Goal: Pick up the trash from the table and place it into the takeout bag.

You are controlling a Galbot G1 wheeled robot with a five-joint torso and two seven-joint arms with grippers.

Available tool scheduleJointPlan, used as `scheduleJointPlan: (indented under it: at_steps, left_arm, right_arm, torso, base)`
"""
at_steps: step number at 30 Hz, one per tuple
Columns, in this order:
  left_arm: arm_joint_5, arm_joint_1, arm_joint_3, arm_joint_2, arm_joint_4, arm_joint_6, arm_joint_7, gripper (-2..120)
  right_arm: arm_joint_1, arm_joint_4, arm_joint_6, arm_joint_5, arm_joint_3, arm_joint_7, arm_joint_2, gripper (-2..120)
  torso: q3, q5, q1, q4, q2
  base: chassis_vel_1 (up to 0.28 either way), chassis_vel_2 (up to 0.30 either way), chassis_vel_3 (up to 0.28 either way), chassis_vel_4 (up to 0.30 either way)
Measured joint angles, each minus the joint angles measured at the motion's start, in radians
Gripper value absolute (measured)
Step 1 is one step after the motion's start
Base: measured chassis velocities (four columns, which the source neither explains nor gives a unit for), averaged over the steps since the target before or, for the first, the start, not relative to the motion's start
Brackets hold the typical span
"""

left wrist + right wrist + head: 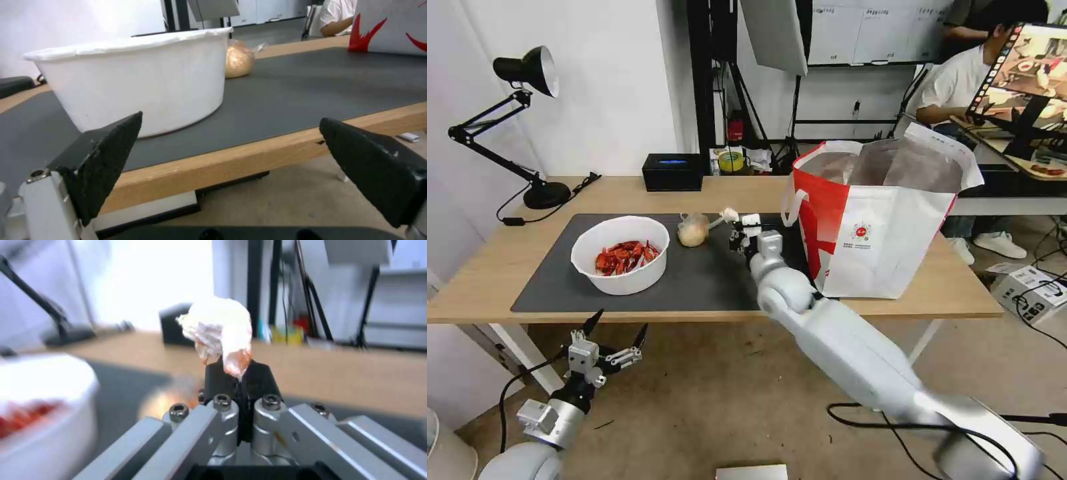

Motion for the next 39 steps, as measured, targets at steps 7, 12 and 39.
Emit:
scheduleJointPlan:
  at_steps: [7, 12, 39]
  left_arm:
    - [0.007, 0.003, 0.001, 0.002, -0.01, 0.004, -0.004, 100]
    - [0.014, -0.006, 0.017, 0.003, -0.011, 0.008, -0.013, 100]
    - [0.017, -0.059, 0.08, 0.001, 0.003, 0.028, -0.028, 100]
  right_arm:
    - [-0.058, 0.212, 0.088, 0.01, 0.131, -0.004, -0.117, 0]
    - [-0.066, 0.282, 0.096, 0.042, 0.227, 0.037, -0.204, 0]
    - [-0.08, 0.264, -0.071, 0.256, 0.397, 0.09, -0.38, 32]
  torso:
    - [0.0, 0.0001, 0.0, 0.0001, 0.0]
    - [0.0, 0.0, 0.0, 0.0, 0.0]
    - [0.0, -0.0004, 0.0, 0.0001, 0.0]
  base:
    - [0.0, 0.0, 0.0, 0.0]
    - [0.0, 0.0, 0.0, 0.0]
    - [0.0, 0.0, 0.0, 0.0]
